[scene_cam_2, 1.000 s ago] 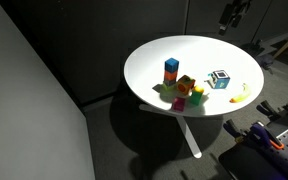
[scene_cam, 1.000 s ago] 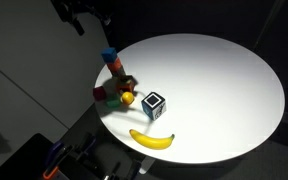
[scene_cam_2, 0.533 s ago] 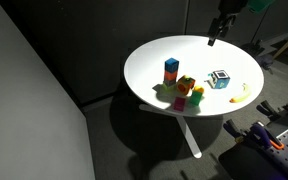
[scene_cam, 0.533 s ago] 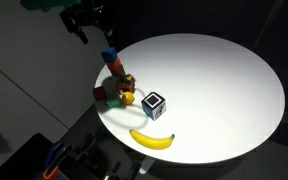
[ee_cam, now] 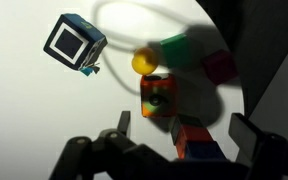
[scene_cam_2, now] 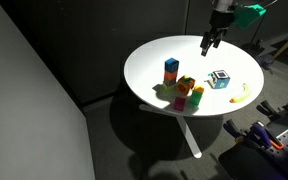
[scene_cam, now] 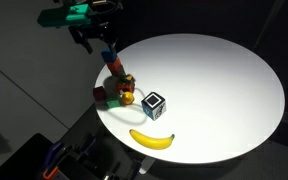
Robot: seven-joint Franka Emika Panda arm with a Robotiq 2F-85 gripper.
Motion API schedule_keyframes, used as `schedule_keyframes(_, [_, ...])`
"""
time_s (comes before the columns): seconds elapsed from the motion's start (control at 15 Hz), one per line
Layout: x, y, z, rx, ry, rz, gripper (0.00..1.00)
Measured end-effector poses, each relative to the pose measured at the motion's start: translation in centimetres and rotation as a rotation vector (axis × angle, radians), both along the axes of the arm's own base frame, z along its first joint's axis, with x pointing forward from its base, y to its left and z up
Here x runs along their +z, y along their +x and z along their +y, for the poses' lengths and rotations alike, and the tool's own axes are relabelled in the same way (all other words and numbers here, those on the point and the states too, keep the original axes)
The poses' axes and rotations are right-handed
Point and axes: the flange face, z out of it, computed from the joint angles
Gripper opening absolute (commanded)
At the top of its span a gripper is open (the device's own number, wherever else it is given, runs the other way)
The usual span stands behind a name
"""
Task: Pick up the green block and place it on top of the block with a number on it
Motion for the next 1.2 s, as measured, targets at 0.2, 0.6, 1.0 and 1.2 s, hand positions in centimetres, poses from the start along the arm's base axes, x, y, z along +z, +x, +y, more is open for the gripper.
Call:
schedule_keyframes(0.2, [-1.3,0.4,0.5,0.008,0.007,-0.018,1.00])
schedule_keyframes(0.6, [-3.2,0.8,1.0,0.018,0.014,-0.027,1.00])
schedule_keyframes(1.0, [-3.3,0.8,1.0,0.018,0.014,-0.026,1.00])
schedule_keyframes(1.2, [-3.3,0.8,1.0,0.018,0.014,-0.026,1.00])
